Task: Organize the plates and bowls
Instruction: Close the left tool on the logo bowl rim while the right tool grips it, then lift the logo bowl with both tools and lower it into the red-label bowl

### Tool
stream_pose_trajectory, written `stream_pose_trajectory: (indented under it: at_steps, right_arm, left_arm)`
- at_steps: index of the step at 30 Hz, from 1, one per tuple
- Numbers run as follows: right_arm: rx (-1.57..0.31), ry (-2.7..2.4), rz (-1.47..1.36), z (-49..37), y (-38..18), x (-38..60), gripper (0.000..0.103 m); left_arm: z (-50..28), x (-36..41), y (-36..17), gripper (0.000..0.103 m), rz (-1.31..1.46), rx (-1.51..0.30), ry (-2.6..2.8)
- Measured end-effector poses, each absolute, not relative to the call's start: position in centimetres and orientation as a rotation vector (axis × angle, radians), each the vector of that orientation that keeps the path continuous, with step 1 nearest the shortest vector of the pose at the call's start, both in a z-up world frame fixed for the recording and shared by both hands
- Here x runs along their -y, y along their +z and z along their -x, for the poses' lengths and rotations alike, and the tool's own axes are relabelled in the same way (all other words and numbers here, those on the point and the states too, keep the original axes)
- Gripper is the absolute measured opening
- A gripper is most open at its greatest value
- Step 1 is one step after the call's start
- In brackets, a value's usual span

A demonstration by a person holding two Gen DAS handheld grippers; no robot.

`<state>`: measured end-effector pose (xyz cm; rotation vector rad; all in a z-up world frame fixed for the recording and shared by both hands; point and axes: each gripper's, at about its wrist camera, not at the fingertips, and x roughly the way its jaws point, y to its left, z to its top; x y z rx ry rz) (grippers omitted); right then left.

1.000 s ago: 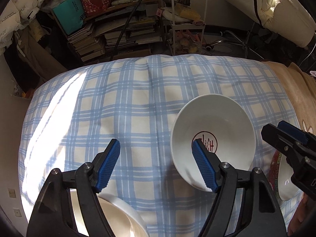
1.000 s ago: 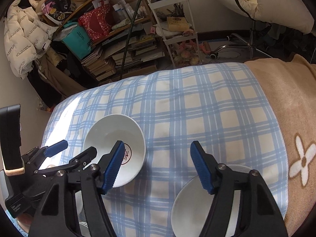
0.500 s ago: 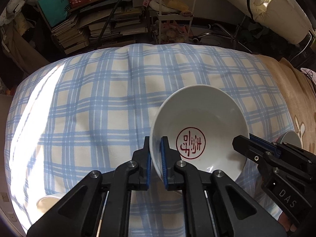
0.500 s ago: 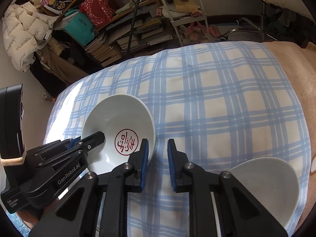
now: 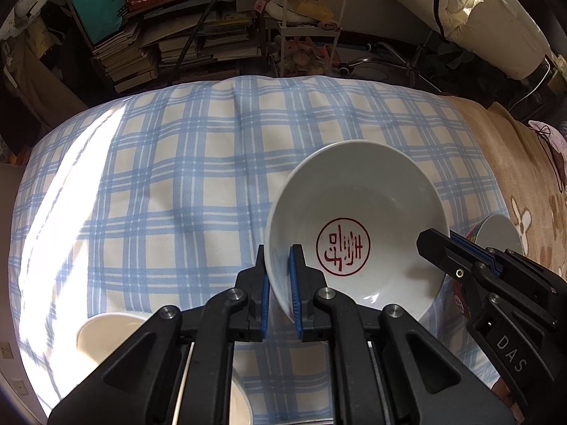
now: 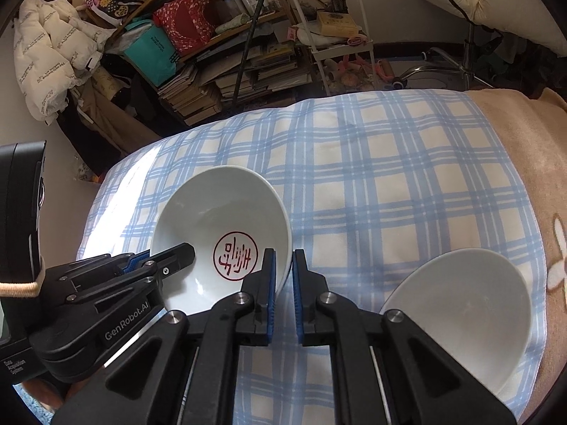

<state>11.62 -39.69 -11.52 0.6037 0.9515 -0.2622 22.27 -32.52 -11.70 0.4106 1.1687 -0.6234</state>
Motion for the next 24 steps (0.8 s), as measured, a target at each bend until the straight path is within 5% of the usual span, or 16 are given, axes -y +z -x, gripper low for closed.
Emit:
stream_pose_trajectory:
  at_steps: [24]
  right_arm:
    - [-0.847,-0.162,-0.470,-9.3,-4.3,31.1,0.010]
  left_arm:
    - [-18.2,23.9,-4.0,0.013,-0.395,-1.080,-0.530]
